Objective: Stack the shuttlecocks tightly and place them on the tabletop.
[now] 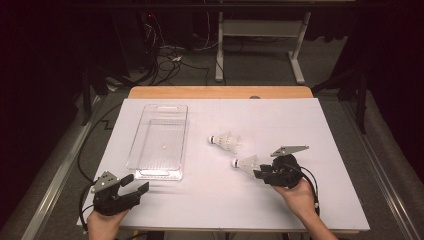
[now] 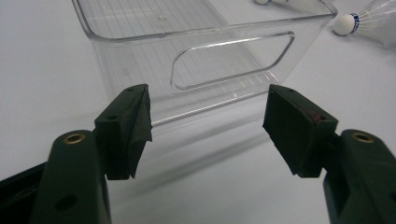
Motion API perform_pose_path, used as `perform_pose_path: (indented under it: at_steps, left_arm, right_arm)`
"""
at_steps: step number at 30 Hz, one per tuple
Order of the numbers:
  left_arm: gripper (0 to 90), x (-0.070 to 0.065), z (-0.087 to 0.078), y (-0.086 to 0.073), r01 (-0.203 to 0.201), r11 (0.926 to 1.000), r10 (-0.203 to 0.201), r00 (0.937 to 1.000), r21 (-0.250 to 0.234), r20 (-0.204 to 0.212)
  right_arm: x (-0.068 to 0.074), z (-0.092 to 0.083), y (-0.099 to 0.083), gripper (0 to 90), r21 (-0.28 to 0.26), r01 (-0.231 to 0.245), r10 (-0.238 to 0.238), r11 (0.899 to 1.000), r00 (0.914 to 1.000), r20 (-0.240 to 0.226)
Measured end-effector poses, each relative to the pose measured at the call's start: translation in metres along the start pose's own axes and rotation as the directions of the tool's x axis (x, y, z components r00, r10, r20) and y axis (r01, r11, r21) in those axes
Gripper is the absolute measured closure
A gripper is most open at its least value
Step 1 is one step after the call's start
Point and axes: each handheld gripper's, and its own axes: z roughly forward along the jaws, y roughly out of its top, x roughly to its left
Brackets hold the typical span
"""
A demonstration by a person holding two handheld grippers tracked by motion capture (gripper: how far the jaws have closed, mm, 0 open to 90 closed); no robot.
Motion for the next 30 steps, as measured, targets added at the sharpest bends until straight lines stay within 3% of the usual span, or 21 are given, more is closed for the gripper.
perform_pose_path:
  at_steps: [30]
  left_arm:
    - [33.0, 0.000, 0.000, 0.000, -0.002, 1.0000, 0.002, 1.0000, 0.000, 0.001]
  right_arm:
    - [0.007, 0.018, 0.012, 65.5, 0.029, 0.019, -0.019, 0.999, 0.9995, -0.026]
